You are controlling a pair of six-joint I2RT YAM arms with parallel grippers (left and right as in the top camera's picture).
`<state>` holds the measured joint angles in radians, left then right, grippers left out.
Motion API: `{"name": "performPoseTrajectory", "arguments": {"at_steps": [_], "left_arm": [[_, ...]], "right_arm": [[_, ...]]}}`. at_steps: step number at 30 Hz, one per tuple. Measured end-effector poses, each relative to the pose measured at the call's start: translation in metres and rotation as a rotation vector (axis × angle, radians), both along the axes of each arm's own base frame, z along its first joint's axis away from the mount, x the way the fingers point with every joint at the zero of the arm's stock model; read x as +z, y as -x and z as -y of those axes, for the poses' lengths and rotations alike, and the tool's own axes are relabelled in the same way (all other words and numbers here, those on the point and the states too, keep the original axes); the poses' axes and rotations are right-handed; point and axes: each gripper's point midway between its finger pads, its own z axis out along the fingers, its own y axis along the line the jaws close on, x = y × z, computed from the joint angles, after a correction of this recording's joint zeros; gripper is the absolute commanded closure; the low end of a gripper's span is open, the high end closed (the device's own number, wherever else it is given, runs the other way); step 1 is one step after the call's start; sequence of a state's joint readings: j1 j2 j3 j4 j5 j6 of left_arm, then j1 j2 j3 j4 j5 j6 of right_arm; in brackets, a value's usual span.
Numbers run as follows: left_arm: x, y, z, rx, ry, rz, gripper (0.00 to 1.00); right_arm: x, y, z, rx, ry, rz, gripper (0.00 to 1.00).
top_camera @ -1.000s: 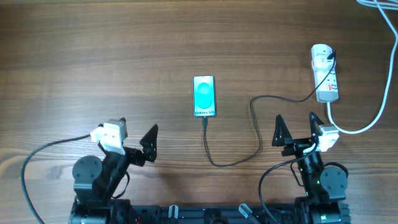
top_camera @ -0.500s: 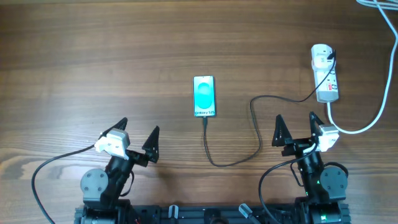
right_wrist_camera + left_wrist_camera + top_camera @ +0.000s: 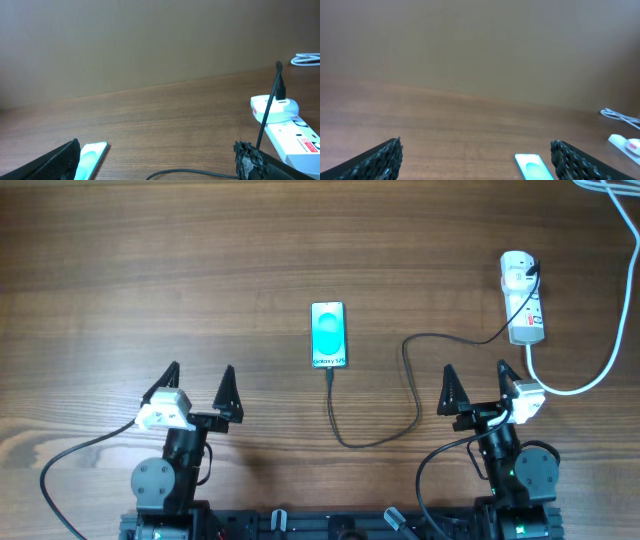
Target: Plug charger to phone and switch on socket
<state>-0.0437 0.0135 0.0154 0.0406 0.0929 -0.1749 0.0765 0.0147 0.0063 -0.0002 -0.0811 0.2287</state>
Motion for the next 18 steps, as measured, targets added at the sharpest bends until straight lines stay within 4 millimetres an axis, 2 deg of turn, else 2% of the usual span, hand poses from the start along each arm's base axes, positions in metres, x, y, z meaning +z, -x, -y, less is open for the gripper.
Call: {"name": "performPoseTrajectory", "arguments": {"at_steps": [4, 18], "left_arm": [[-0.029, 0.000, -0.003, 0.018, 0.002, -0.114, 0.00], [-0.029, 0.000, -0.005, 0.028, -0.041, -0.109, 0.00]], "right_arm": [[0.000, 0.000, 0.000, 0.000, 0.000, 0.000, 0.00], [0.000, 0.000, 0.000, 0.000, 0.000, 0.000, 0.00]]}}
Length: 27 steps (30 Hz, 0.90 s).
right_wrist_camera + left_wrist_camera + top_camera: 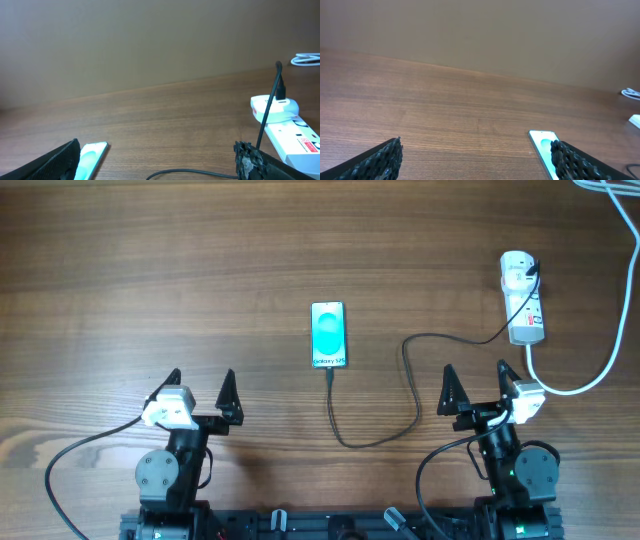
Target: Plug charger to phone and switch on socket
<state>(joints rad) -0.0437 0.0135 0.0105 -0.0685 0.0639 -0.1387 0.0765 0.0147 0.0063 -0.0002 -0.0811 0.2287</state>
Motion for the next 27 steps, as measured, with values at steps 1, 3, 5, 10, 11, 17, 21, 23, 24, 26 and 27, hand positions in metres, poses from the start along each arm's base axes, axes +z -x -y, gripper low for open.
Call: {"name": "performPoseTrajectory", "arguments": {"at_steps": [1, 3, 5, 10, 11, 17, 21, 23, 24, 26, 27], "left_arm": [[0.000, 0.000, 0.000, 0.000, -0.004, 0.000, 0.00], [0.000, 0.000, 0.000, -0.002, -0.020, 0.002, 0.00], [0.000, 0.000, 0.000, -0.003, -0.040, 0.004, 0.00], [0.000, 0.000, 0.000, -0.006, -0.075, 0.007, 0.00], [-0.001, 0.000, 0.000, -0.006, -0.078, 0.005, 0.00], [-0.017, -0.003, 0.000, -0.010, -0.085, -0.065, 0.00], [-0.022, -0.003, 0.000, -0.011, -0.086, -0.087, 0.00], [-0.024, -0.003, 0.000, -0.011, -0.086, -0.095, 0.00], [-0.024, -0.004, 0.000, -0.011, -0.086, -0.097, 0.00], [-0.025, -0.004, 0.000, -0.011, -0.089, -0.099, 0.00], [-0.025, -0.004, 0.000, -0.011, -0.089, -0.098, 0.00]], "right_arm": [[0.000, 0.000, 0.000, 0.000, 0.000, 0.000, 0.00], [0.000, 0.000, 0.000, 0.000, 0.000, 0.000, 0.00], [0.000, 0.000, 0.000, 0.000, 0.000, 0.000, 0.00], [0.000, 0.000, 0.000, 0.000, 0.000, 0.000, 0.00], [0.000, 0.000, 0.000, 0.000, 0.000, 0.000, 0.00], [0.000, 0.000, 0.000, 0.000, 0.000, 0.000, 0.00], [0.000, 0.000, 0.000, 0.000, 0.000, 0.000, 0.00], [0.000, 0.000, 0.000, 0.000, 0.000, 0.000, 0.00], [0.000, 0.000, 0.000, 0.000, 0.000, 0.000, 0.00], [0.000, 0.000, 0.000, 0.000, 0.000, 0.000, 0.00], [0.000, 0.000, 0.000, 0.000, 0.000, 0.000, 0.00]]}}
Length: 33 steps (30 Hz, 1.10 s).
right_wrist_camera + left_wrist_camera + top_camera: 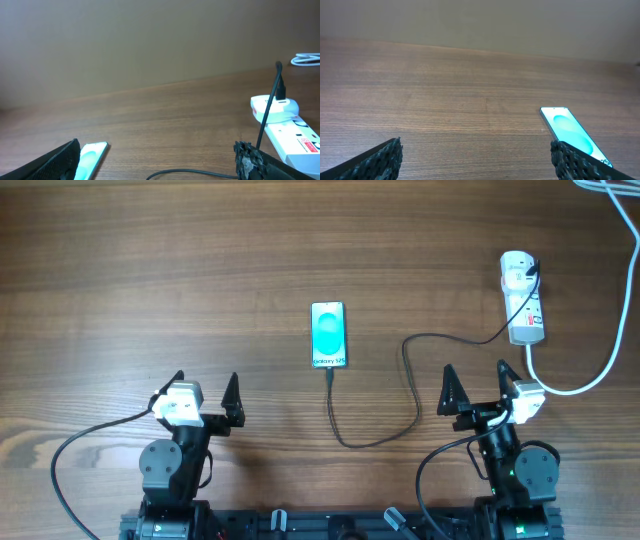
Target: Plug charger to phone and switch on socket
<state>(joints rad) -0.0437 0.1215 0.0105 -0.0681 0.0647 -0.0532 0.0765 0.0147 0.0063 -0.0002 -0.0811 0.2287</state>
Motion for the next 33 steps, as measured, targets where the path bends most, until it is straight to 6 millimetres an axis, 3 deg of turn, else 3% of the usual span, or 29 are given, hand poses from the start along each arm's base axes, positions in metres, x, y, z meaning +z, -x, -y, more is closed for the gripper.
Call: {"name": "performPoseTrajectory", "arguments": {"at_steps": [9, 20, 33], "left_arm": [[0.000, 0.000, 0.000, 0.000, 0.000, 0.000, 0.00], [0.000, 0.000, 0.000, 0.000, 0.000, 0.000, 0.00], [0.000, 0.000, 0.000, 0.000, 0.000, 0.000, 0.00]], "right_arm": [[0.000, 0.000, 0.001, -0.004, 0.008, 0.001, 0.00], [0.000, -0.001, 0.007, -0.029, 0.274, 0.039, 0.00], [0.000, -0.001, 0.012, -0.054, 0.279, 0.036, 0.00]]}}
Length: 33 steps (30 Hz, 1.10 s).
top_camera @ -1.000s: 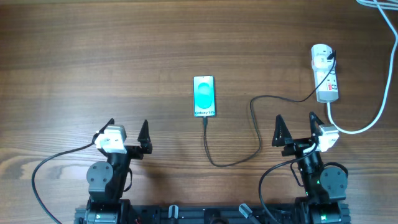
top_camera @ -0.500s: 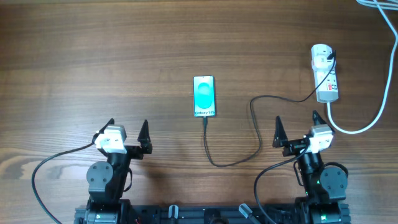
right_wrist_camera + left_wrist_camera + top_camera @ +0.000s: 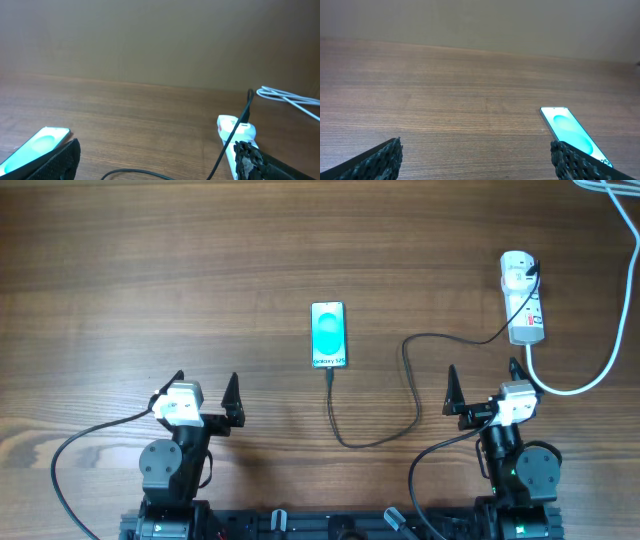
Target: Plug charger to phone and switch on socket
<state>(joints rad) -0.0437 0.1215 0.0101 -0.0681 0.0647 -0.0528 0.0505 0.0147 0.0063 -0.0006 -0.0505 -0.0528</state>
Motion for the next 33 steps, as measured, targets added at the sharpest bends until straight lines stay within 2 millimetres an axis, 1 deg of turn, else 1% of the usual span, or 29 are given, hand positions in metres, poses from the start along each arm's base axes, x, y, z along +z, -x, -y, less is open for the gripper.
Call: {"name": "performPoseTrajectory", "arguments": {"at_steps": [6, 33], "left_arm": [[0.0002, 0.0000, 0.0000, 0.000, 0.000, 0.000, 0.00], [0.0000, 0.0000, -0.0001, 0.001, 0.000, 0.000, 0.00]], "right_arm": [[0.0000, 0.0000, 0.0001, -0.001, -0.033, -0.003, 0.00], [0.0000, 0.0000, -0.0001, 0.000, -0.033, -0.003, 0.00]]}}
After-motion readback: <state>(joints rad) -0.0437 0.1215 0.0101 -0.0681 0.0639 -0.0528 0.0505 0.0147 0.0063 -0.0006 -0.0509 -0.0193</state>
